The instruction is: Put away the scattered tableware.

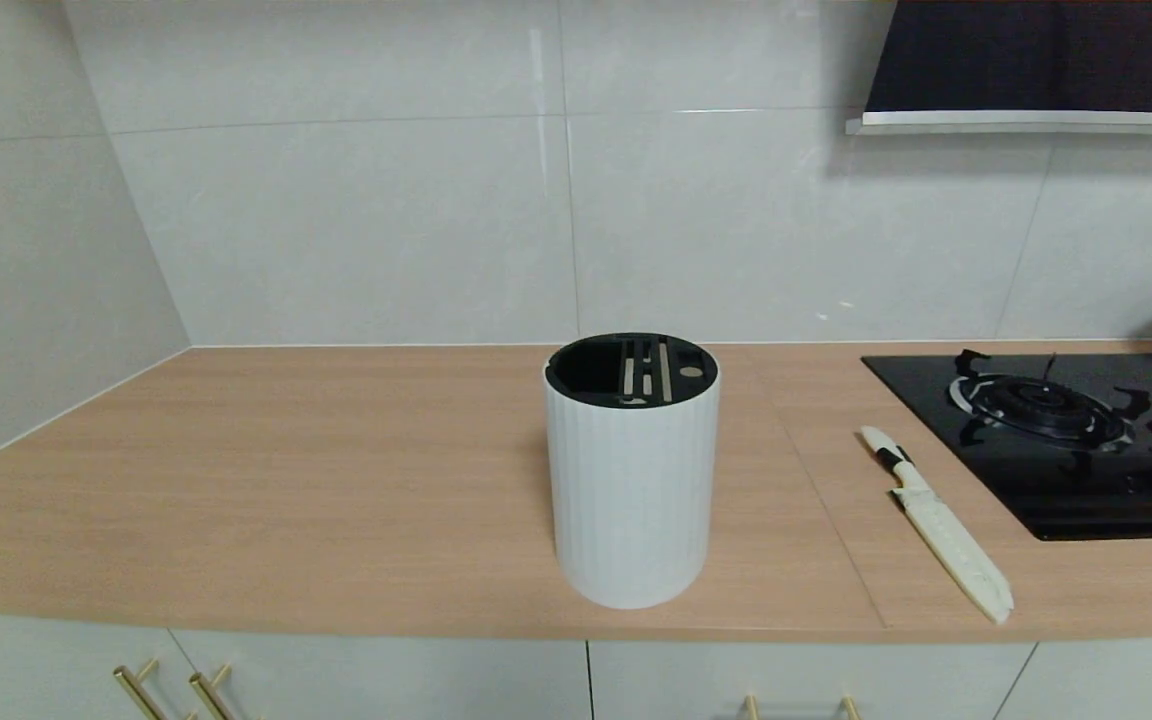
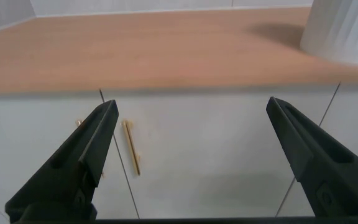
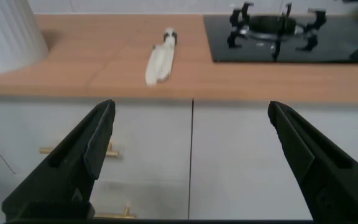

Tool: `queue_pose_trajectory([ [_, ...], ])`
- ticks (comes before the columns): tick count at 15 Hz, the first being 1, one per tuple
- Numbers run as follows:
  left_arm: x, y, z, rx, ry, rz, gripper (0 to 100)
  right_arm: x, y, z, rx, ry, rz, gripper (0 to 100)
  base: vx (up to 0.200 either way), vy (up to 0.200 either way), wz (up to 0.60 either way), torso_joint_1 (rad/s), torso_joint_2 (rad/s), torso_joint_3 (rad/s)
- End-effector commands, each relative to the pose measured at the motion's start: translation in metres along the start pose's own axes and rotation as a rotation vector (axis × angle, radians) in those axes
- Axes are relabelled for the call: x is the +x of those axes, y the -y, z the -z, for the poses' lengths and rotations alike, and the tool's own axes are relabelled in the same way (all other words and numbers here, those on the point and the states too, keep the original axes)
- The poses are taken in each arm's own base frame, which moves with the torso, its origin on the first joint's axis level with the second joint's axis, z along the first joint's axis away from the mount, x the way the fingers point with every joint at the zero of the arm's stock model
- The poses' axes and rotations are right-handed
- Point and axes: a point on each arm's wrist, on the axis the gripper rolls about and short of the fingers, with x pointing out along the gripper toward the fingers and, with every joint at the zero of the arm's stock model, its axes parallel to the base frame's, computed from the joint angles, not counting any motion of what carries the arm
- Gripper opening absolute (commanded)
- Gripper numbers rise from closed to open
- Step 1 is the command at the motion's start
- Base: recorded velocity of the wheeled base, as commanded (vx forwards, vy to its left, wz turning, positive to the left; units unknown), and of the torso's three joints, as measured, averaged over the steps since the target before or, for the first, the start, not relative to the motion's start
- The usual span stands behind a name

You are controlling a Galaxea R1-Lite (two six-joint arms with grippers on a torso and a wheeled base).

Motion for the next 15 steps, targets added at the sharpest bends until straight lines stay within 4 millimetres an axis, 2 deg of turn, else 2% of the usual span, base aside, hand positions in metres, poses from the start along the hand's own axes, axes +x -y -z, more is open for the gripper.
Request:
queue_pose_trajectory([
  [1,0.0,0.0,0.0,0.0,0.0,0.0,100,0.0001,0.0,0.0,0.0,-0.002,-0.001,100,0.0,0.0,0.0,0.232,-0.51,-0.276],
  [15,0.0,0.0,0.0,0.0,0.0,0.0,100,0.0001,0.0,0.0,0.001,-0.002,-0.001,100,0.0,0.0,0.0,0.256,-0.54,-0.286],
])
